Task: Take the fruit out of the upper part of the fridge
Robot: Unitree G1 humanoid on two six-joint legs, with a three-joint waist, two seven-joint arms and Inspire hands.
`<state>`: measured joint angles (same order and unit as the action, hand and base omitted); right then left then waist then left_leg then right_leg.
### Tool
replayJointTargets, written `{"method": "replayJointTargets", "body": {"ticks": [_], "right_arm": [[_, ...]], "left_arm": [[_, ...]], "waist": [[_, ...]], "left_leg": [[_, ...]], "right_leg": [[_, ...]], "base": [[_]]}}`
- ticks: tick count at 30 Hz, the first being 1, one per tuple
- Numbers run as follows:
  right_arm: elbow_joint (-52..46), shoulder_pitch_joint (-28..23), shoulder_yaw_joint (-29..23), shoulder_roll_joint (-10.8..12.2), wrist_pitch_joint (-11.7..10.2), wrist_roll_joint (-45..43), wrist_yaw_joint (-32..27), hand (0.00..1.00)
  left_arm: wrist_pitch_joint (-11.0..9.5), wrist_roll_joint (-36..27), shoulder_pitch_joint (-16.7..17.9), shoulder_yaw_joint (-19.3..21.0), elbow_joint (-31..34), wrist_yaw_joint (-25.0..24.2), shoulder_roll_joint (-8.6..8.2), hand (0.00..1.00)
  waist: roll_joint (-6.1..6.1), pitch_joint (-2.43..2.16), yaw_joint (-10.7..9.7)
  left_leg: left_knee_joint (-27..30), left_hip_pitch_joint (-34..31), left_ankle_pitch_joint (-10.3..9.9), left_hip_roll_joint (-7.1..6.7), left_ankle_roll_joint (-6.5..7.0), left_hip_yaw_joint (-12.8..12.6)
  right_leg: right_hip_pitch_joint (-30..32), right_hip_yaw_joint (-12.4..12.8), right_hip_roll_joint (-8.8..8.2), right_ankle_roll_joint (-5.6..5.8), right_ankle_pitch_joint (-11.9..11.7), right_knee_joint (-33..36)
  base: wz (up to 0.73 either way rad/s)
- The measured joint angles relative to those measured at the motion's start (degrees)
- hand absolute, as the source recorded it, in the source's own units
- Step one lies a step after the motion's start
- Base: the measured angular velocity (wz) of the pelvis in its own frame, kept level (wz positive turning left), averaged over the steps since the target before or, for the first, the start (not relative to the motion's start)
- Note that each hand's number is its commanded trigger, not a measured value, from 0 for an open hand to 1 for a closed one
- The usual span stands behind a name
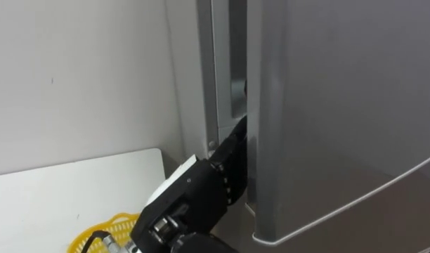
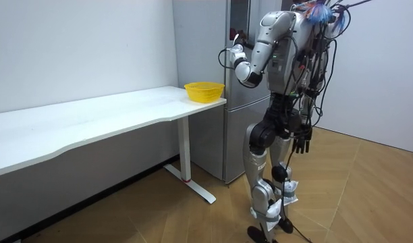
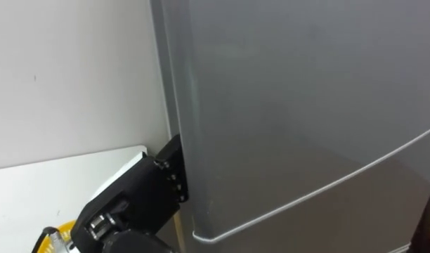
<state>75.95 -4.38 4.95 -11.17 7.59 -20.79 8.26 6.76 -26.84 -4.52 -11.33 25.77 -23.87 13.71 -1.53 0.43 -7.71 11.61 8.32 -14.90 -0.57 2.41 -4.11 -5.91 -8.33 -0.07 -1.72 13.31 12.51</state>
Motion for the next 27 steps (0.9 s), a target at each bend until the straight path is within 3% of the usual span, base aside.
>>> {"method": "replayJointTargets", "body": {"ticks": [14, 20, 24, 27], "right_arm": [[-0.01, 0.25, -0.03, 0.09, -0.04, 0.0, 0.52, 0.0], [0.25, 0.48, -0.84, 0.03, -0.06, -0.05, 0.16, 0.0], [0.49, 0.47, -1.3, 0.01, -0.35, 0.06, -0.4, 0.0], [0.79, 0.46, -1.75, -0.02, -0.68, 0.0, -1.18, 0.0]], "left_arm": [[0.01, -0.33, -2.54, -0.02, 0.01, -2.24, 0.33, 0.0], [0.02, -0.45, -2.64, -0.01, 0.02, -2.92, 0.35, 0.0], [0.01, -0.47, -4.52, -0.23, 0.02, -3.04, 0.4, 0.0], [-0.15, -0.47, -4.71, -0.25, 0.11, -2.99, 1.11, 0.0]], "waist": [[-0.46, -0.32, -0.57], [-0.75, -0.45, -1.72], [-1.4, -0.39, -2.24], [-1.72, -0.36, -3.94]], "left_leg": [[0.03, 0.19, 0.0, 0.12, 0.0, -0.59], [0.12, 0.04, 0.0, 0.25, 0.0, -1.84], [0.03, -0.16, 0.0, 0.32, 0.0, -3.32], [0.02, -0.26, 0.0, 0.3, 0.0, -3.94]], "right_leg": [[-0.28, 0.48, 0.06, -0.04, -0.05, 0.21], [0.66, 1.2, 0.25, -0.04, -0.21, -0.1], [1.07, 2.19, 0.34, 0.16, -0.44, 0.09], [1.13, 2.38, 0.27, 0.24, -0.48, 0.01]], "base": [[-0.01], [-0.05], [-0.1], [-0.02]]}}
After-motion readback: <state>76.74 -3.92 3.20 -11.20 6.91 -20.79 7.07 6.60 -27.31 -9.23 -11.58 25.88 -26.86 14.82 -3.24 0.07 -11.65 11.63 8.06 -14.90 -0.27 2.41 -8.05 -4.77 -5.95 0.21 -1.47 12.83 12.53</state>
